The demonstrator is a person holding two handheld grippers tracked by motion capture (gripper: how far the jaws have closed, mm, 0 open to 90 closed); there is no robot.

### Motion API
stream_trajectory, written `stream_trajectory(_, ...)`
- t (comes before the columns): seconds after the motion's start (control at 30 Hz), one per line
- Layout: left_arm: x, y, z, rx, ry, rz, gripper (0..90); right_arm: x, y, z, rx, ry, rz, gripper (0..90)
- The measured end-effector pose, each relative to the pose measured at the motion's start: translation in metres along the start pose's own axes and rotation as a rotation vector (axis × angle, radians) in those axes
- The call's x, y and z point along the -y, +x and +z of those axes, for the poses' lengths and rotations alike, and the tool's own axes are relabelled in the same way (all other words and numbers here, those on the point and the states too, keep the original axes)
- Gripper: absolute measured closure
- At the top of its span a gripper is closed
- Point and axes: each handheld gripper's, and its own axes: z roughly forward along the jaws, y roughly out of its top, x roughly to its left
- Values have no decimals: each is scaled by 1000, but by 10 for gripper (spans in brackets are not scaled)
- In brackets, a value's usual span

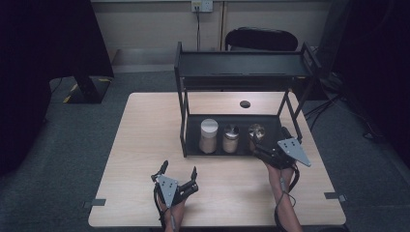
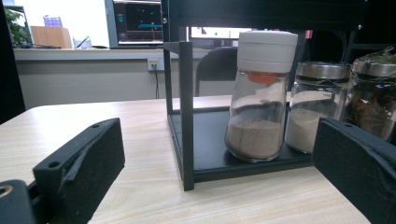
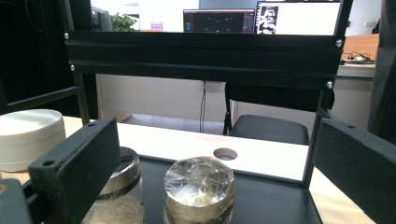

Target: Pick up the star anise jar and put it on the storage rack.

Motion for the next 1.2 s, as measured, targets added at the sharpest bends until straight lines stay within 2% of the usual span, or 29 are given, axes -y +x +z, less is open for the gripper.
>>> stream_trajectory(0.6,0,0,0,0,0,0,21,4,3,-17,19,-18,7,0)
stream_trajectory(1.2,0,0,0,-1,0,0,21,13,6,-32,37,-9,17,0)
